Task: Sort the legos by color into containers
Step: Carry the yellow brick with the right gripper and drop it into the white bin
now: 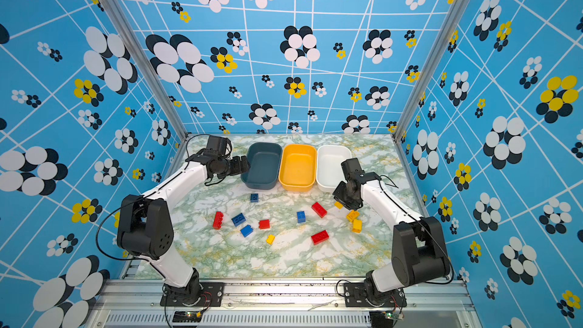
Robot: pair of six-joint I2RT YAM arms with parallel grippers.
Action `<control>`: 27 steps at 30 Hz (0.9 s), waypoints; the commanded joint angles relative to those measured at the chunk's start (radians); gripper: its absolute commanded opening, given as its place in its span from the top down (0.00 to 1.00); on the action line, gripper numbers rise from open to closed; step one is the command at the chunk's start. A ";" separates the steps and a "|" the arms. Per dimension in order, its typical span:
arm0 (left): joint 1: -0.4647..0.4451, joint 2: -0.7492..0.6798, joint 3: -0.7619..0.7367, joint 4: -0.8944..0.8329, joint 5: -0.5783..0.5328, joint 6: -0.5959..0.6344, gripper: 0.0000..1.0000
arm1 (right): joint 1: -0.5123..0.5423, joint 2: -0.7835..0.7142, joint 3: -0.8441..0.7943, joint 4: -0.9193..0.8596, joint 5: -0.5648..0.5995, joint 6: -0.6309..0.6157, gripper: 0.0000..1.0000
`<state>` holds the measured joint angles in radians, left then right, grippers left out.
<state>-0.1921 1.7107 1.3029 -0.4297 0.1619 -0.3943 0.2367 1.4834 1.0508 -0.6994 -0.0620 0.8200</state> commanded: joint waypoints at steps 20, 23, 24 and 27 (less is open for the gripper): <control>-0.012 -0.168 -0.186 0.022 0.013 -0.044 0.08 | -0.008 0.444 0.533 -0.018 0.053 -0.205 0.75; -0.013 -0.183 -0.206 0.021 0.008 -0.048 0.08 | -0.008 0.505 0.585 -0.025 0.045 -0.211 0.74; -0.013 -0.187 -0.211 0.019 0.006 -0.048 0.08 | -0.009 0.518 0.592 -0.026 0.044 -0.211 0.73; -0.013 -0.192 -0.223 0.008 0.002 -0.046 0.08 | -0.009 0.540 0.600 -0.034 0.045 -0.214 0.70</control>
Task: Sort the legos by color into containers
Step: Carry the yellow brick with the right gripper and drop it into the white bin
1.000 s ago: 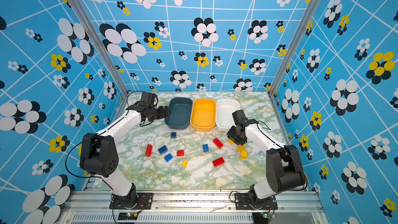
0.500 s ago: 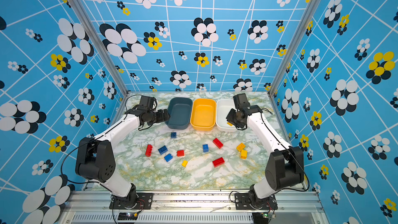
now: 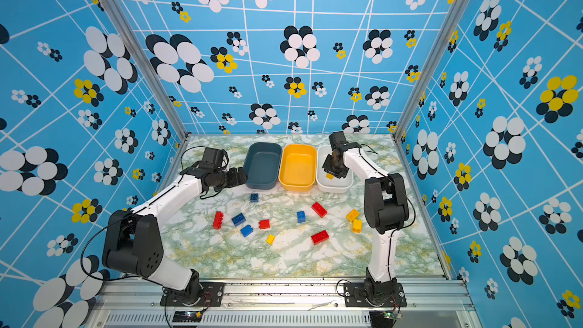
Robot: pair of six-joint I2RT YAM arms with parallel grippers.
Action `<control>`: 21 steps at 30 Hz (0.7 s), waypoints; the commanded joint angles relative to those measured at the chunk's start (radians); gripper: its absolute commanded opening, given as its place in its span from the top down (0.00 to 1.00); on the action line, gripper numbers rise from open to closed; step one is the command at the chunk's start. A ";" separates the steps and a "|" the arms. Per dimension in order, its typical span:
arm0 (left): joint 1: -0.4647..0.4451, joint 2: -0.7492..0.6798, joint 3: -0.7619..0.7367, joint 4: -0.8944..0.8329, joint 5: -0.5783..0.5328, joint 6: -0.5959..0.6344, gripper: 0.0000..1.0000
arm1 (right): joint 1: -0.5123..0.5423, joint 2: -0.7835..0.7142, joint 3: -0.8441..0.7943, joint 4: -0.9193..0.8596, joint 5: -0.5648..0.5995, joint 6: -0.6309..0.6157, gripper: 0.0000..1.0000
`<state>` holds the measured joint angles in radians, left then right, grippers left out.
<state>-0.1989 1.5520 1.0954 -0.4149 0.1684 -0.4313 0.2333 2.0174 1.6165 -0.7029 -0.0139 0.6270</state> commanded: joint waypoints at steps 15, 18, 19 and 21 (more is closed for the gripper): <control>-0.060 -0.025 -0.017 -0.082 -0.071 0.022 0.09 | -0.005 -0.060 -0.009 -0.033 0.002 -0.030 0.44; -0.078 -0.026 -0.016 -0.107 -0.091 0.029 0.09 | -0.005 -0.086 -0.041 -0.037 0.002 -0.035 0.43; -0.084 -0.027 -0.017 -0.118 -0.098 0.032 0.09 | -0.005 -0.098 -0.046 -0.039 0.001 -0.038 0.42; -0.096 -0.033 -0.019 -0.143 -0.118 0.031 0.09 | -0.005 -0.118 -0.054 -0.040 0.002 -0.041 0.40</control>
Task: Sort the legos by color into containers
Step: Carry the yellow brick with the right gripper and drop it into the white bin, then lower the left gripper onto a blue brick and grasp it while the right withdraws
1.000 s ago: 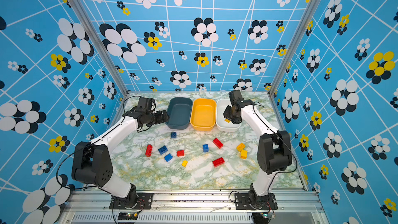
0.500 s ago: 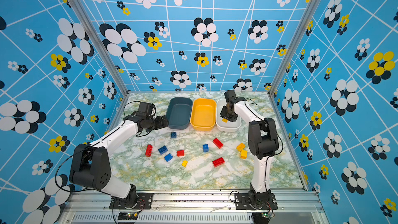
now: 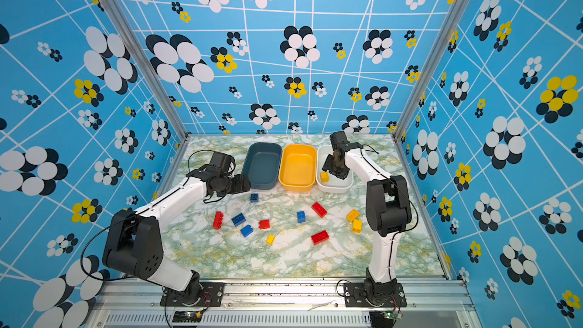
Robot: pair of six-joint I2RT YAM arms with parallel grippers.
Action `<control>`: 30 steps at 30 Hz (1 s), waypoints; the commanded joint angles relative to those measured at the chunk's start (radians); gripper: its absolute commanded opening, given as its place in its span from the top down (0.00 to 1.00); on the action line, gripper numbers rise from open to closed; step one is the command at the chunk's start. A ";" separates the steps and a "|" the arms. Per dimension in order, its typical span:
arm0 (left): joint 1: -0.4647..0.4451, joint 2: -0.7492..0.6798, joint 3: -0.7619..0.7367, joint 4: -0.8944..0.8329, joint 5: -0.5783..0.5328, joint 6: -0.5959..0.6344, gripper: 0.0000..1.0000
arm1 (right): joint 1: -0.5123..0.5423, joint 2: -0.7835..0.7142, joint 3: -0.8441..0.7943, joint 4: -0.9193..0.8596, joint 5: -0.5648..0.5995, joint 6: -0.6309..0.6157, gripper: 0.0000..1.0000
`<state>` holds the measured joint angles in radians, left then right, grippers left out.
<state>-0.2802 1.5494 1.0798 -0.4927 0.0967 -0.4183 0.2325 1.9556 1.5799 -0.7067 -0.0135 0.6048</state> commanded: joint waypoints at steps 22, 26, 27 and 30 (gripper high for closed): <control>-0.173 -0.056 -0.114 -0.300 -0.136 -0.536 0.15 | -0.001 -0.355 -0.188 -0.098 -0.054 -0.049 0.20; -0.178 -0.043 -0.146 -0.274 -0.121 -0.588 0.17 | -0.001 -0.381 -0.198 -0.115 -0.052 -0.058 0.20; -0.180 -0.036 -0.153 -0.264 -0.115 -0.597 0.18 | -0.001 -0.385 -0.199 -0.117 -0.054 -0.060 0.20; -0.180 -0.008 -0.159 -0.246 -0.106 -0.609 0.19 | -0.002 -0.392 -0.205 -0.119 -0.060 -0.059 0.19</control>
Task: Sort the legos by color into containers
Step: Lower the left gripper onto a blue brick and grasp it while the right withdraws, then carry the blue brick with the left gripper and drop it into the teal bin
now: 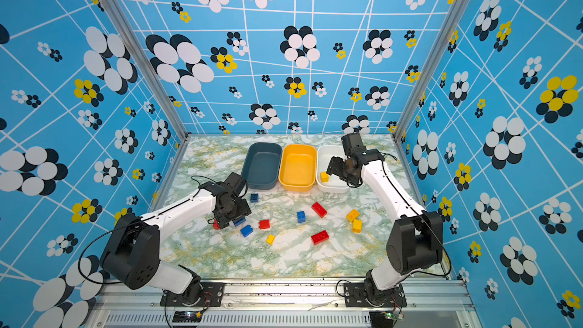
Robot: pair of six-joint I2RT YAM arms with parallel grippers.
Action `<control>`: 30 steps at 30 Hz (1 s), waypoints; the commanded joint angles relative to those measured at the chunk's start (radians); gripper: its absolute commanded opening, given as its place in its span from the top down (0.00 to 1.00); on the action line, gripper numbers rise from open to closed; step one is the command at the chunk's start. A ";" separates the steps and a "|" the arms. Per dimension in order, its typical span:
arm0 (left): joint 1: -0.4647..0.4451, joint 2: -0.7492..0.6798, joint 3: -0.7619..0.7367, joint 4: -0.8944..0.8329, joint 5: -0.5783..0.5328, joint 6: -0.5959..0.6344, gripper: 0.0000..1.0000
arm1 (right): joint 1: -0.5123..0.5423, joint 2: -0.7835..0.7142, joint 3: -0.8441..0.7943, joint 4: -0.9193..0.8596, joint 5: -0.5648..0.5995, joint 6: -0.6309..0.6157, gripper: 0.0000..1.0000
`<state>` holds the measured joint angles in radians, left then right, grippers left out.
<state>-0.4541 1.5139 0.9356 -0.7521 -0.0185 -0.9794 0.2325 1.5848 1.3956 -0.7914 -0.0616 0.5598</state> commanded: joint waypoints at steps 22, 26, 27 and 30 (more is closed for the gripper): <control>-0.001 0.115 -0.002 0.061 -0.026 -0.013 0.56 | 0.001 -0.039 -0.039 -0.021 -0.024 -0.006 0.19; -0.001 0.101 0.006 0.048 -0.032 -0.006 0.66 | 0.001 -0.045 -0.049 -0.015 -0.033 -0.001 0.19; -0.003 0.096 0.010 0.042 -0.035 -0.001 0.67 | 0.001 -0.048 -0.054 -0.013 -0.037 0.000 0.18; -0.006 0.069 0.029 0.024 -0.058 0.020 0.71 | 0.001 -0.065 -0.076 -0.001 -0.048 0.005 0.13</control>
<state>-0.4538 1.6154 0.9329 -0.6849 -0.0364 -0.9916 0.2325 1.5623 1.3426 -0.7990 -0.0891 0.5606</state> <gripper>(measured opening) 0.503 0.857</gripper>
